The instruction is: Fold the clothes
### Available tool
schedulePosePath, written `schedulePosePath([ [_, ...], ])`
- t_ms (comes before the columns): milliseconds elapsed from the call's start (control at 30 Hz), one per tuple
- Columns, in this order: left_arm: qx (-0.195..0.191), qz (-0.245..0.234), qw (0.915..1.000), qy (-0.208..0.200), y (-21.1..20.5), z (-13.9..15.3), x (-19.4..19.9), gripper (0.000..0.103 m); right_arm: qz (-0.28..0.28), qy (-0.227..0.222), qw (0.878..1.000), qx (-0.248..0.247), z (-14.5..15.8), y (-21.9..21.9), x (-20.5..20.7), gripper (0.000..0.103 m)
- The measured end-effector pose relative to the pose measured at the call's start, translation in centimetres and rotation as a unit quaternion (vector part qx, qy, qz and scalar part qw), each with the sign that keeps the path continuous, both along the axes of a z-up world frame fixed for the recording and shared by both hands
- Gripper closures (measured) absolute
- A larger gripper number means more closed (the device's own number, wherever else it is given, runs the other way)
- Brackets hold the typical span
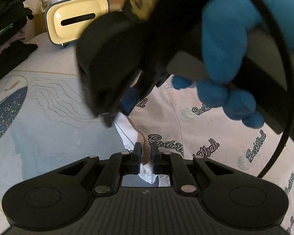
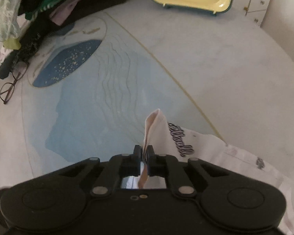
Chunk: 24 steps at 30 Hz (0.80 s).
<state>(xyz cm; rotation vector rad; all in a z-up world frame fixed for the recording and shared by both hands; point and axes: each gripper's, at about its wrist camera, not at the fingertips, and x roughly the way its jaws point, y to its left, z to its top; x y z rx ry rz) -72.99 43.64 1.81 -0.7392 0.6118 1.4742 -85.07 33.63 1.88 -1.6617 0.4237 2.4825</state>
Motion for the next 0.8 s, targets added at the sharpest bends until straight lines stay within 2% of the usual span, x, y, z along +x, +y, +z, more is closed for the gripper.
schedulePosePath([
  [100, 0.013, -0.012, 0.9998, -0.005, -0.4, 0.8, 0.1, 0.094, -0.025, 0.029, 0.999, 0.006, 1.9, 1.6, 2.8, 0.000],
  [233, 0.037, -0.049, 0.9981, -0.002, -0.9, 2.4, 1.5, 0.094, -0.089, 0.054, 0.995, 0.002, 3.2, 4.1, 7.5, 0.000],
  [367, 0.046, -0.096, 0.9943, 0.007, -1.0, 3.3, 4.3, 0.094, -0.163, 0.060, 0.985, -0.019, 2.4, 6.3, 12.4, 0.000],
  [467, 0.030, -0.135, 0.9902, 0.019, -0.7, 2.3, 6.2, 0.094, -0.201, 0.053, 0.978, -0.029, 0.5, 6.9, 14.6, 0.000],
  [600, -0.003, -0.182, 0.9825, 0.041, -0.4, 0.8, 7.9, 0.094, -0.216, 0.046, 0.975, -0.037, -1.7, 6.6, 15.5, 0.000],
  [800, -0.044, -0.229, 0.9720, 0.030, 0.2, 0.5, 8.2, 0.092, -0.223, 0.069, 0.972, -0.025, -0.9, 6.5, 19.4, 0.000],
])
